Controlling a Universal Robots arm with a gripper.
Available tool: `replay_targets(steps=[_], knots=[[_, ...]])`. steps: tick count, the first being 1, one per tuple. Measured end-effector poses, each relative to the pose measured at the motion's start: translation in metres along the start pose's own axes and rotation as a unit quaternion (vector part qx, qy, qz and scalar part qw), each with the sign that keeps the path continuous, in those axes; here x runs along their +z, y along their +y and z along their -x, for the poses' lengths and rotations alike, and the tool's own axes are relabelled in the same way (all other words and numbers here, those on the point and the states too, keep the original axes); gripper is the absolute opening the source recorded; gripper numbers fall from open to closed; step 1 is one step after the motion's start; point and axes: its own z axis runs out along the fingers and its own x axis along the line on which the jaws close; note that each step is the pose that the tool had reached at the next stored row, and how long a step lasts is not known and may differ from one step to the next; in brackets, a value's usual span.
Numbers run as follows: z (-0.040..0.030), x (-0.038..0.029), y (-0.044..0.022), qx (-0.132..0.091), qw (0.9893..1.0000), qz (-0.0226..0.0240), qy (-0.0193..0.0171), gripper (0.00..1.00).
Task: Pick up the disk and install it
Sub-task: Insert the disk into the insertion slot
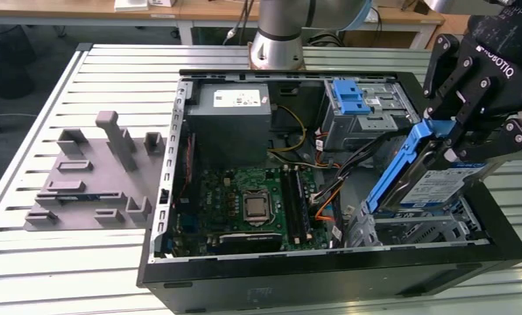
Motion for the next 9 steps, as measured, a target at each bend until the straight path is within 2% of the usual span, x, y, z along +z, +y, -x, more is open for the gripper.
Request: replay_targets(steps=[9], knots=[[-0.0015, 0.0038, -0.0001, -0.001, 1.0000, 0.0000, 0.0001, 0.36]])
